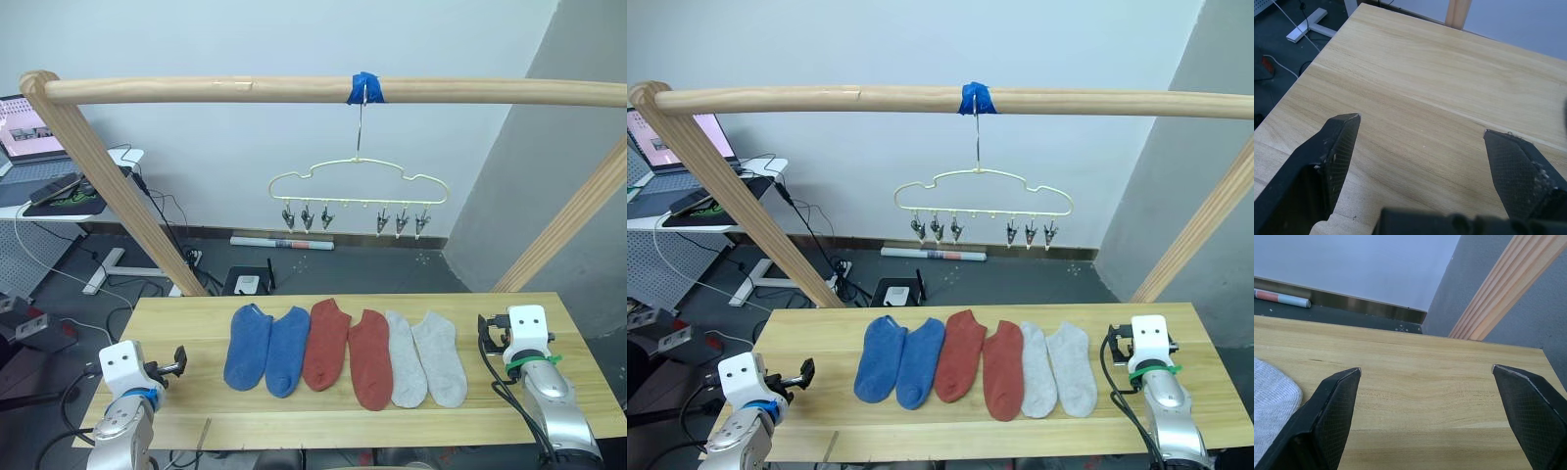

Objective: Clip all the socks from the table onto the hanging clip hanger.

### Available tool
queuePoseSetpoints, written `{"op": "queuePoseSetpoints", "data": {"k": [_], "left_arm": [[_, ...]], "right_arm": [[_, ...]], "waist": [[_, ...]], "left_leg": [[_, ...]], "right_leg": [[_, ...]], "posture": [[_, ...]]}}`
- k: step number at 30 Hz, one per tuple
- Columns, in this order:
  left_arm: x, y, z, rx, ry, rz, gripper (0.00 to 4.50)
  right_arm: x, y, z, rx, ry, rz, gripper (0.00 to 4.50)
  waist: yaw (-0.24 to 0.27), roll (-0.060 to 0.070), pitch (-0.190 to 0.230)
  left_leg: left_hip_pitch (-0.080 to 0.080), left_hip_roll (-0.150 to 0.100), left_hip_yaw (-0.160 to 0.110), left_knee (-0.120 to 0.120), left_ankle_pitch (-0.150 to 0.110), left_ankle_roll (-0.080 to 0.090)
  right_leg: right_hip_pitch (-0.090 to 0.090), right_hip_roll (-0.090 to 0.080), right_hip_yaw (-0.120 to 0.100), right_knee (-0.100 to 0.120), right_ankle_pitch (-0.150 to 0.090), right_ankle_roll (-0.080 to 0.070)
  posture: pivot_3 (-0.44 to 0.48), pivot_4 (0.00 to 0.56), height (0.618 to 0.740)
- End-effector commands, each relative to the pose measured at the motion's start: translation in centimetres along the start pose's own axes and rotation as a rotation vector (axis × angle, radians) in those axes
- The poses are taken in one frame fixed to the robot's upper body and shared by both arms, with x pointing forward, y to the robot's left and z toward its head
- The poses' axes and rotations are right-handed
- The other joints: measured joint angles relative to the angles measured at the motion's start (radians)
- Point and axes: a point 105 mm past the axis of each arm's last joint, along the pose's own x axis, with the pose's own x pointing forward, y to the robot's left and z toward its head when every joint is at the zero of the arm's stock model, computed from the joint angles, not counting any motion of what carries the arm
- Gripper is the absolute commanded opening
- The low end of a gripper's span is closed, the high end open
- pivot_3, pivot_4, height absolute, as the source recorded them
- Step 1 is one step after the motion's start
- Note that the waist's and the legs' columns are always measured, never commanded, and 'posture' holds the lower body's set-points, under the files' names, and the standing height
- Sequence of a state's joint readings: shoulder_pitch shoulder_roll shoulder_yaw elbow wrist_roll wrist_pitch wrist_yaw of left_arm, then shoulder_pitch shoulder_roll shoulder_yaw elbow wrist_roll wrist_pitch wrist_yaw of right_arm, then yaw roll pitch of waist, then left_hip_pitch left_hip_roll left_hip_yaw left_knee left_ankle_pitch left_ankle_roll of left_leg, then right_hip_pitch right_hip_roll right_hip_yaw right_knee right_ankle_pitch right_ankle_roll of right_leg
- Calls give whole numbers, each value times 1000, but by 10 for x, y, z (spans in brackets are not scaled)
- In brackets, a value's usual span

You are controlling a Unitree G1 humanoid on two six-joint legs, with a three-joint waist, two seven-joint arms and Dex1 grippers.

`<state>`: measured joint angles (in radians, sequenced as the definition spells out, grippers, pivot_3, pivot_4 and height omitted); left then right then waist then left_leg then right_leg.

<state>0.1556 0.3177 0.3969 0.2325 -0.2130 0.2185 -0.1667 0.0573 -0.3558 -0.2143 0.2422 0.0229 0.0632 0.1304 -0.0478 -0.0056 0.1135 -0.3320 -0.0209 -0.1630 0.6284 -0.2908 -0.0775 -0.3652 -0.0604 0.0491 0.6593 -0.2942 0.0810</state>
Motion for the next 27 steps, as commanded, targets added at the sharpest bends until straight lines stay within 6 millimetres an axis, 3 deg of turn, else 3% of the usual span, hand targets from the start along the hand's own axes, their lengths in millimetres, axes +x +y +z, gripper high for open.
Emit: {"op": "queuePoseSetpoints", "data": {"k": [1, 8, 16, 27], "left_arm": [[-1, 0, 13, -3, -36, -1, 4458], [-2, 0, 18, -11, -61, 5, 4458], [-9, -3, 24, -54, -93, -54, 4458], [-19, -8, 53, 11, -161, -184, 4458]], "right_arm": [[2, -9, 10, -8, -38, -24, 4500], [1, -9, 14, -5, -47, -3, 4500], [5, -5, 38, 0, -104, 82, 4500], [3, 2, 57, -25, -140, 149, 4500]], "waist": [[0, 0, 0], [0, 0, 2], [0, -2, 24], [11, -4, 51]], "left_leg": [[0, 0, 0, 0, 0, 0], [0, 0, 0, 0, 0, 0], [-1, 0, 0, 0, 0, 0], [-15, 0, -1, 0, 0, 0]], "right_leg": [[0, 0, 0, 0, 0, 0], [0, 0, 0, 0, 0, 0], [-1, 0, 0, 0, 0, 0], [-14, 0, -2, -1, 3, -5]], "posture": [[-23, 86, 740], [-20, 95, 740], [-18, 121, 740], [-12, 170, 740]]}}
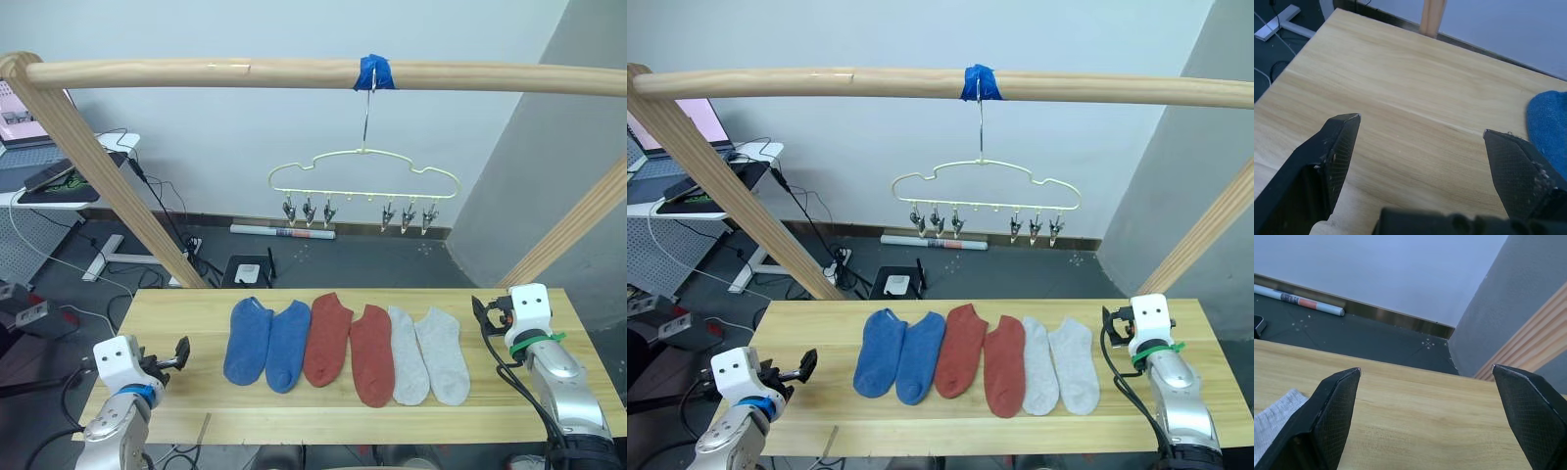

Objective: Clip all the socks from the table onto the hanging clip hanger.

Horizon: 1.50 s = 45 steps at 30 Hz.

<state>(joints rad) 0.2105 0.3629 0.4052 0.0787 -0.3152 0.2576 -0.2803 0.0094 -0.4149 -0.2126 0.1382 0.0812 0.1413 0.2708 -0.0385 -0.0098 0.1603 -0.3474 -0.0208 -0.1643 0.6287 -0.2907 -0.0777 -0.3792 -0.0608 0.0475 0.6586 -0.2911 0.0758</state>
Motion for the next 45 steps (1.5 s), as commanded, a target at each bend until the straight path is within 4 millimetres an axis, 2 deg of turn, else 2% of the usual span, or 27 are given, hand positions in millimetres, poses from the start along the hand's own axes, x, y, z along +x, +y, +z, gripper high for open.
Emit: {"op": "queuePoseSetpoints", "data": {"k": [1, 6, 9, 14, 17, 23, 27, 29, 33, 35, 42, 45], "left_arm": [[-4, -3, 26, 38, -75, -62, 4458], [-5, -13, 31, 57, -63, -161, 4458], [-3, -25, 44, 104, -92, -232, 4458], [-5, -63, 95, 241, -231, -424, 4458], [-7, -80, 133, 257, -332, -463, 4458], [-13, -125, 172, 252, -448, -541, 4458], [-17, -149, 185, 217, -504, -570, 4458], [-16, -161, 188, 216, -533, -573, 4458], [-12, -172, 197, 213, -590, -548, 4458], [-7, -175, 201, 206, -607, -534, 4458], [2, -186, 204, 169, -633, -543, 4458], [5, -188, 205, 166, -638, -550, 3929]], "right_arm": [[-3, 0, 18, -24, -55, 17, 4500], [-8, 12, 27, -36, -77, 81, 4500], [-11, 18, 36, -42, -106, 136, 4500], [-25, 40, 61, -15, -184, 284, 4500], [-38, 64, 87, 20, -269, 419, 4500], [-59, 118, 140, 8, -435, 726, 4500], [-69, 146, 176, 42, -520, 878, 4500], [-71, 160, 198, -11, -602, 919, 4500], [-70, 170, 222, -18, -674, 934, 4500], [-70, 172, 229, -9, -695, 942, 4500], [-66, 170, 228, -29, -715, 926, 4500], [-66, 170, 231, -22, -721, 918, 4500]], "waist": [[2, 1, 7], [4, 3, 19], [3, 1, 30], [6, -1, 38], [5, 0, 38], [-18, 0, 41], [-20, -3, 50], [-20, -3, 55], [-15, -4, 56], [-12, -4, 57], [-16, -5, 57], [-19, -5, 57]], "left_leg": [[0, 0, 0, 0, 0, 0], [-1, 0, 0, 0, 0, 0], [-1, 0, 1, 0, 0, 0], [-4, 0, 0, 0, 0, 0], [-9, 0, -1, 1, 0, 0], [-10, 0, 0, 1, 0, 0], [-11, 0, -1, 1, 0, 0], [-12, 0, -1, 1, 0, 0], [-14, 0, -2, 2, 2, -3], [-18, -1, -2, 2, 2, -5], [-18, -2, -2, 2, 3, -5], [-18, -2, -1, 2, 3, -5]], "right_leg": [[0, 0, 0, 0, 0, 0], [-1, 0, 0, 0, 0, 0], [-1, 0, 0, 0, 0, 0], [-4, 0, 0, 0, 0, 0], [-8, 0, -2, 0, 0, 0], [-9, -1, -1, 0, 0, 0], [-9, -1, -2, 0, 1, 0], [-10, -1, -2, 1, 1, 0], [-11, -1, -3, 0, 1, 0], [-14, -2, -4, -1, 1, 0], [-15, -3, -4, 0, 2, 0], [-16, -3, -4, 0, 2, 0]], "posture": [[-12, 173, 740], [-23, 188, 740], [-35, 196, 740], [-44, 200, 740], [-50, 200, 740], [-56, 205, 740], [-48, 217, 740], [-50, 220, 740], [-52, 214, 740], [-55, 211, 740], [-72, 205, 740], [-83, 205, 740]]}}
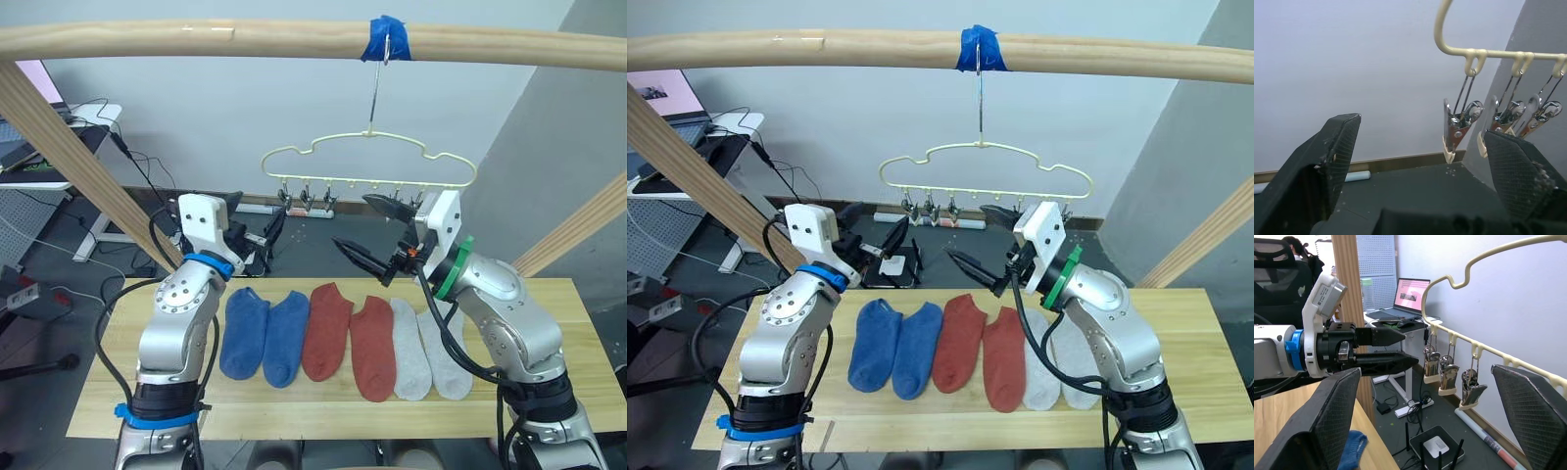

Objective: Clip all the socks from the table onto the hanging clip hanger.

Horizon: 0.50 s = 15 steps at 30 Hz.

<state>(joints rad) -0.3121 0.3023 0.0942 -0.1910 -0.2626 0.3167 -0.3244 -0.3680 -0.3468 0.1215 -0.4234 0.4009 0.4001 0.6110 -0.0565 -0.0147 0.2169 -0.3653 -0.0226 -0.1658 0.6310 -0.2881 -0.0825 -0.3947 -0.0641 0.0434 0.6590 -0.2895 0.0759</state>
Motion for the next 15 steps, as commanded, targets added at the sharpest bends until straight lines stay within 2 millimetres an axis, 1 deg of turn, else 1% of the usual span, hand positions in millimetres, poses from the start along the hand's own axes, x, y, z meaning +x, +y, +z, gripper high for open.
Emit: {"op": "queuePoseSetpoints", "data": {"k": [1, 2, 10, 15], "left_arm": [[5, -2, 14, 17, -63, -14, 3628], [7, -3, 13, 14, -61, -17, 3429], [15, -10, 11, 17, -58, -55, 3429], [19, -8, 12, 25, -66, -44, 3429]], "right_arm": [[2, 3, 12, -33, -46, 8, 4500], [2, 3, 13, -35, -46, 5, 4500], [3, 3, 19, -45, -50, -7, 4500], [5, 4, 22, -49, -55, -7, 4500]], "waist": [[-1, 0, 0], [-1, 0, 0], [-4, 0, 0], [-5, 0, 0]], "left_leg": [[0, 0, 0, 0, 0, 0], [0, 0, 0, 0, 0, 0], [0, 0, 0, 2, 0, 0], [0, 0, 0, 2, 0, 0]], "right_leg": [[0, 0, 0, 0, 0, 0], [0, 0, 0, 0, 0, 0], [0, 0, 0, 2, 0, 0], [0, 0, 0, 2, 0, 0]], "posture": [[-83, 205, 740], [-88, 205, 740], [-101, 207, 740], [-110, 208, 740]]}}
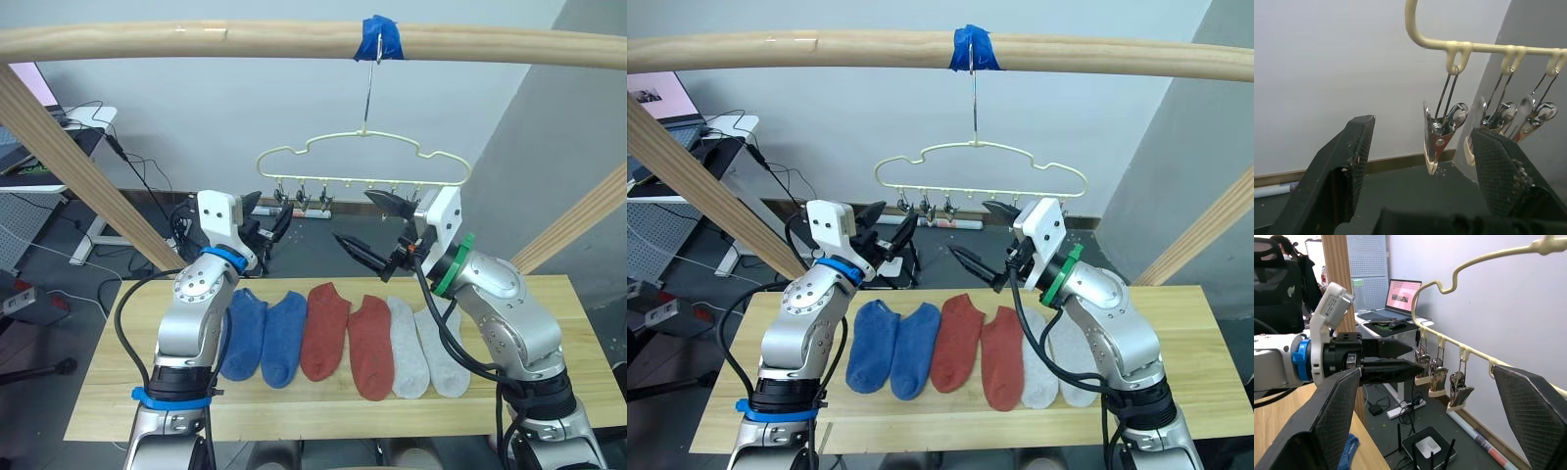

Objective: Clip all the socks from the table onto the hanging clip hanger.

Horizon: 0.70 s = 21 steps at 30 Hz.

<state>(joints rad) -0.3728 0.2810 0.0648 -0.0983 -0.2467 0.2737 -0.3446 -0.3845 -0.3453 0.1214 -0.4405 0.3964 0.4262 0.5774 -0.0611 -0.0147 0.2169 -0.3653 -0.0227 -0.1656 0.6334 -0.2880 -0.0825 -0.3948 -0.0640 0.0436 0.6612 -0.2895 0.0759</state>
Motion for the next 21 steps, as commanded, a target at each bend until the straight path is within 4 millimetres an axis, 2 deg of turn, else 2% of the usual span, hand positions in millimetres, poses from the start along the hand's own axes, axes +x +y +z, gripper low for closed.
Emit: {"op": "queuePoseSetpoints", "data": {"k": [1, 21], "left_arm": [[4, 0, 16, 34, -60, -5, 3429], [17, 0, 21, 96, -92, 19, 3429]], "right_arm": [[3, 6, 19, -38, -58, 18, 4500], [3, 9, 18, -57, -54, 28, 4500]], "waist": [[-1, 0, 0], [-22, 0, 0]], "left_leg": [[0, 0, 0, 0, 0, 0], [0, 0, 0, 2, 0, 0]], "right_leg": [[0, 0, 0, 0, 0, 0], [0, 0, 0, 2, 0, 0]], "posture": [[-111, 207, 740], [-129, 212, 740]]}}
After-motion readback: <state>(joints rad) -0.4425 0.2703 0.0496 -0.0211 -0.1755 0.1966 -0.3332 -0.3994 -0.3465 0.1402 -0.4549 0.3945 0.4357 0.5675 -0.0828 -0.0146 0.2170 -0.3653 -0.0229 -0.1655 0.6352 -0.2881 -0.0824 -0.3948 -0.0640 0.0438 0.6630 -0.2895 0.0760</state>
